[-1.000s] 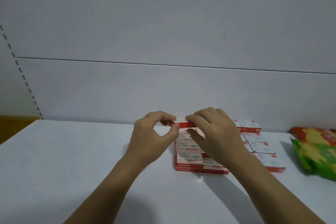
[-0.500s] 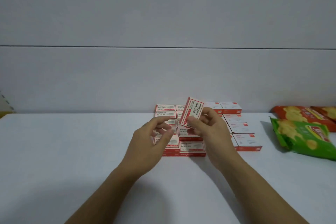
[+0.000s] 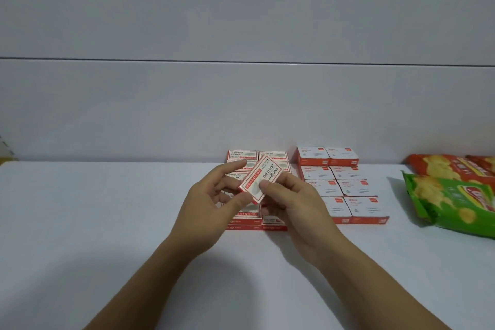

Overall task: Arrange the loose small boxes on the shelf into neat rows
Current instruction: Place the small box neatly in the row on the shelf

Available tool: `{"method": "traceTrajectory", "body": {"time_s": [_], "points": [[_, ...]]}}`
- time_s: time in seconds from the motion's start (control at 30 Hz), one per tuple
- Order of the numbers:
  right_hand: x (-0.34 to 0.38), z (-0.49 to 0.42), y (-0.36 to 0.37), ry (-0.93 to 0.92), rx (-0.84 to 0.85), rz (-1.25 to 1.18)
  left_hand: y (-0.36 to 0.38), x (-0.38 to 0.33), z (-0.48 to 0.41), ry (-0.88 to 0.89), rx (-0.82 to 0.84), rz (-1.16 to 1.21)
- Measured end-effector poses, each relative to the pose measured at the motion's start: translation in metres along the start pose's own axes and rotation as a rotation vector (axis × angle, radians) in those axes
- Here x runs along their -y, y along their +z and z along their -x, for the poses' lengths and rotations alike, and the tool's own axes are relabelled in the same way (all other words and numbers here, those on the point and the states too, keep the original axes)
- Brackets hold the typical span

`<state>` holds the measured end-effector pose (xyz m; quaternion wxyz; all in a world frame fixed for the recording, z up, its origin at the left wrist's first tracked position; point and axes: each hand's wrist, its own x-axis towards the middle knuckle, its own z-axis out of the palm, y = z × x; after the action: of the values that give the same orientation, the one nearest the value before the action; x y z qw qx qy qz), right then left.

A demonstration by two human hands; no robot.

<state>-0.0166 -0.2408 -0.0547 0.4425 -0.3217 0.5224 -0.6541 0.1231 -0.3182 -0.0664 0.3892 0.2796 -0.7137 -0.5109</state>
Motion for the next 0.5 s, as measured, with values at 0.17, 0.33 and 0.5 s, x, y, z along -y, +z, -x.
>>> {"method": "traceTrajectory", "body": {"time_s": [0.17, 0.33, 0.5], "points": [[0.003, -0.002, -0.003, -0.002, 0.035, 0.101, 0.001, -0.001, 0.003, 0.075, 0.117, -0.154], [0.012, 0.000, -0.008, 0.005, 0.112, 0.253, -0.004, 0.000, 0.004, 0.161, 0.170, -0.307], [0.006, -0.001, -0.010, 0.003, 0.119, 0.274, -0.004, 0.005, 0.005, 0.250, 0.121, -0.546]]}}
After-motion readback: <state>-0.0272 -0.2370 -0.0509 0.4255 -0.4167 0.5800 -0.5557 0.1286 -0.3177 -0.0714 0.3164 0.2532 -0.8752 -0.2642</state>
